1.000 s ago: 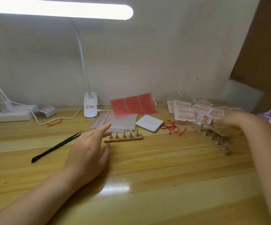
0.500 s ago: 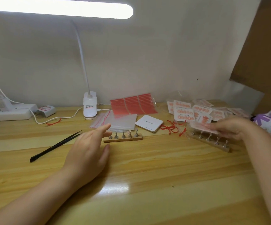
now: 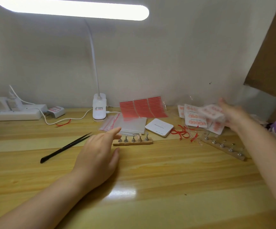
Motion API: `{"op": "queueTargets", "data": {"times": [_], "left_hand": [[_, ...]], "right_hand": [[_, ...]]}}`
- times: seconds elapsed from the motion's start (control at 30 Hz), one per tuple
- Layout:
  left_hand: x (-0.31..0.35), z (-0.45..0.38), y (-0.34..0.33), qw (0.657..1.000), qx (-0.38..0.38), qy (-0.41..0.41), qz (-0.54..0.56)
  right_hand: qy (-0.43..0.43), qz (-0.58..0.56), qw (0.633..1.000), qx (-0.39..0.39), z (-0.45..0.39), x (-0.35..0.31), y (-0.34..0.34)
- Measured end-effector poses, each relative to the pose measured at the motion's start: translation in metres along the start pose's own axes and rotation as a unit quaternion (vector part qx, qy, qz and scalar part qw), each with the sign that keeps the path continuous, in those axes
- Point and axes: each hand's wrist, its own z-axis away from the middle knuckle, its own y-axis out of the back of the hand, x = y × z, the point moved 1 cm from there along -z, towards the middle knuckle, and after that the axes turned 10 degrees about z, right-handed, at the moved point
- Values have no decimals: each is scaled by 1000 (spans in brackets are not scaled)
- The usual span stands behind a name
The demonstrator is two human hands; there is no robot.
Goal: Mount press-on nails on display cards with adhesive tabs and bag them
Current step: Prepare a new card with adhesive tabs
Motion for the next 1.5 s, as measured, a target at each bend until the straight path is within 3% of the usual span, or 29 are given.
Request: {"op": "queueTargets", "data": {"times": [0.1,0.17,0.3,0.4,0.47,0.57,0.8,0.93,1.13,1.33,1.5], "left_hand": [[-4,1,-4,999,4,35,-1],[-9,1,-8,996,-7,92,-4],[-19,-1,-13,979,-77,190,18],[-24,-3,-13,970,-94,211,70],[-27,-4,-13,970,-83,212,89],[-29,-5,-13,969,-68,212,109],[-26,-5,-11,975,-62,189,100],[-24,-3,-10,976,-58,189,91],[-22,-4,-10,976,-56,192,89],[-23,-3,-11,976,-54,191,87],[-24,-2,-11,976,-57,192,89]], "right_hand": [[96,183,972,113,6,1,-5],[186,231,948,115,24,-5,-11],[346,250,901,-78,81,-17,-32],[379,346,829,-223,119,-20,-55],[389,395,796,-242,128,-15,-73],[405,419,776,-240,131,-6,-95],[410,395,784,-246,129,-7,-100],[403,411,769,-280,138,-7,-81],[300,446,806,-247,137,25,-25],[145,519,817,-207,114,45,37],[129,521,830,-154,100,51,55]]}}
